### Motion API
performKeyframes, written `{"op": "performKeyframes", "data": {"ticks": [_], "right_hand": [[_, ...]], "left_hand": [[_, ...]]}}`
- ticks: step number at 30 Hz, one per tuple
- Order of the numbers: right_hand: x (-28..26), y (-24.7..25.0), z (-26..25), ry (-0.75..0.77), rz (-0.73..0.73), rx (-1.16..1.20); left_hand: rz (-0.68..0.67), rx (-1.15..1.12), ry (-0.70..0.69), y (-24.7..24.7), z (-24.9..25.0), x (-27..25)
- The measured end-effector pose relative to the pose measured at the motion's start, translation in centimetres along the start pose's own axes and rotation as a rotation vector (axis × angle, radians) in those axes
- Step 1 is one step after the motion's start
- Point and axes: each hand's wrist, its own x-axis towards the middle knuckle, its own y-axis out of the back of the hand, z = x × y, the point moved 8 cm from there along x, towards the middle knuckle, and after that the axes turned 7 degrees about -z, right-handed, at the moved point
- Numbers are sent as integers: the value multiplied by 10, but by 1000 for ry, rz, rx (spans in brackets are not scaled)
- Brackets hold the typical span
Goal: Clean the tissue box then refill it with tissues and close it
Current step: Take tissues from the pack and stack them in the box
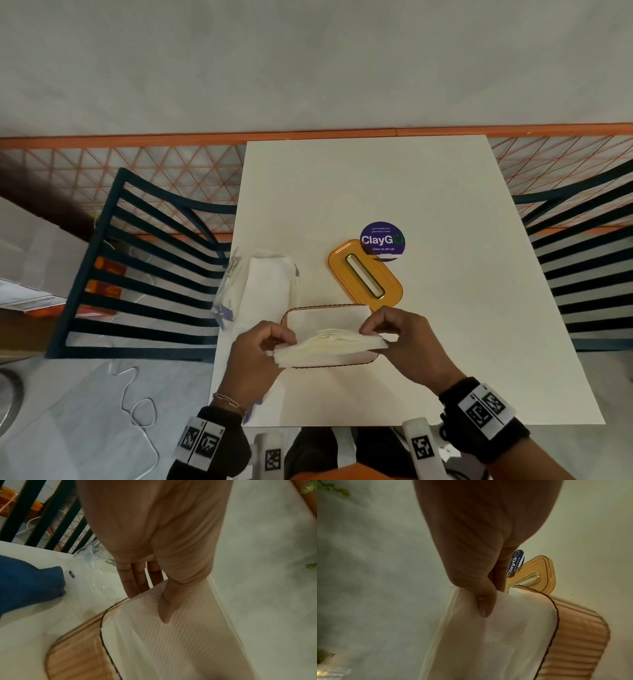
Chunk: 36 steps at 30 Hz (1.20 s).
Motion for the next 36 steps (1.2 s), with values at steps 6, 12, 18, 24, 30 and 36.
{"op": "performKeyframes", "data": {"ticks": [6,12,18,24,30,36], "right_hand": [[4,-7,2,-33,30,-15],[-6,-4,-35,155,97,-349],[-15,-24,-63,371,103,-765],[-14,-31,-59,310,98,-872],[-14,-29,-59,277,146,-840],[-16,-28,-59,272,173,-814]], "left_hand": [[-26,19,34,-11,3,9],[9,44,36,-14,5,11],[26,38,30,-13,8,9],[26,34,20,-13,11,8],[28,42,13,-13,12,6],[29,26,15,-14,11,4]]}}
